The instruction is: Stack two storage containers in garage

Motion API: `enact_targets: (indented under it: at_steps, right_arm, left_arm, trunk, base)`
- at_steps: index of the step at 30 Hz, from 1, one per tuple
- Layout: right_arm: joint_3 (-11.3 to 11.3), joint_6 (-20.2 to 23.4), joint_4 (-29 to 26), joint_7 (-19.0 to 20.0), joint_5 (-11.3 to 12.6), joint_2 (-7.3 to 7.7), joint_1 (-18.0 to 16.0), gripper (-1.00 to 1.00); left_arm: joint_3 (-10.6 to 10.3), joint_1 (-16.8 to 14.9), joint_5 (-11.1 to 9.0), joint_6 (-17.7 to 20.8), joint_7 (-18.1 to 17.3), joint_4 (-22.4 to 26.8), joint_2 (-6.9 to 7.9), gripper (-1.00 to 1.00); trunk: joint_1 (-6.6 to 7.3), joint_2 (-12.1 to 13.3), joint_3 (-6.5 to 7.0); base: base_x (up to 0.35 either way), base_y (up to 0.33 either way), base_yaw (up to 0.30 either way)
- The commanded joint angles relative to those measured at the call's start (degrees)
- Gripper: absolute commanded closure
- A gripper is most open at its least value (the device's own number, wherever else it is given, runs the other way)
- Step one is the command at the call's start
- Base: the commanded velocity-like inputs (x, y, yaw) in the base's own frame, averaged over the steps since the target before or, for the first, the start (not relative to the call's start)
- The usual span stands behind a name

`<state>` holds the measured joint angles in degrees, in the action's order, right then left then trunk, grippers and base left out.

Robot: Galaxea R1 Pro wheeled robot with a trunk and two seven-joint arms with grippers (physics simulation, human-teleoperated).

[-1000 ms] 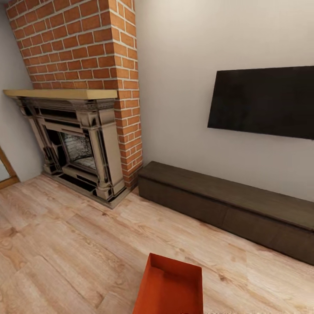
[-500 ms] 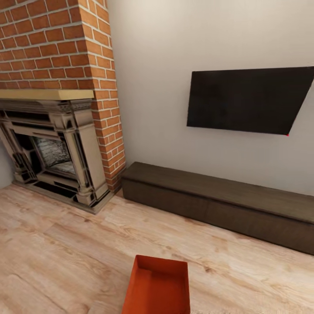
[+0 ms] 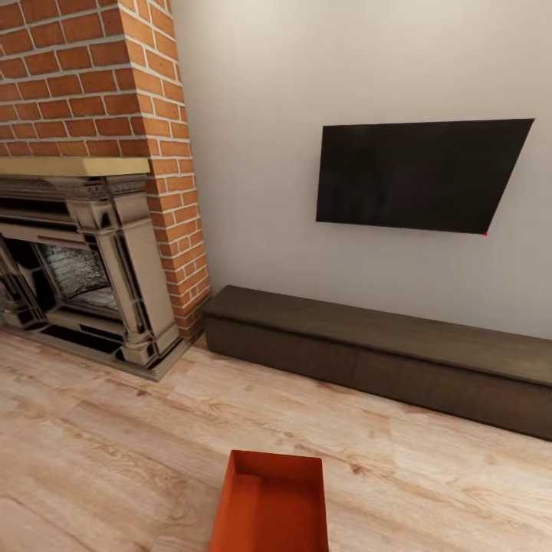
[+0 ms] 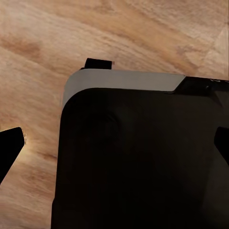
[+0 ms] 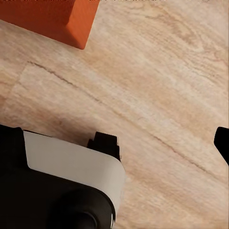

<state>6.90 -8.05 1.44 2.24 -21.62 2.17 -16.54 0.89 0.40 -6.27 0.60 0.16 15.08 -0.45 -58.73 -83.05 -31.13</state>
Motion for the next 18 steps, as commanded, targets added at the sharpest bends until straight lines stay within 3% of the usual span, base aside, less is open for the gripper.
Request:
enact_targets:
  at_steps: [1, 9, 18]
  right_arm:
    - [0.5, -0.3, 0.1, 0.1, -0.4, 0.03, -0.1, -1.00]
    - [0.5, -0.3, 0.1, 0.1, -0.4, 0.03, -0.1, -1.00]
    - [0.5, -0.3, 0.1, 0.1, -0.4, 0.03, -0.1, -1.00]
  left_arm:
    - [0.1, 0.0, -0.6, 0.1, 0.0, 0.1, -0.02, -1.00]
    - [0.1, 0.0, -0.6, 0.1, 0.0, 0.1, -0.05, -1.00]
    - [0.1, 0.0, -0.5, 0.0, 0.0, 0.1, -0.08, -1.00]
  trunk:
    - [0.00, 0.0, -0.04]
    - [0.00, 0.0, -0.04]
    - [0.00, 0.0, -0.04]
  base:
    - [0.000, 0.216, -0.004]
    - [0.000, 0.293, -0.001]
    - [0.000, 0.051, 0.000]
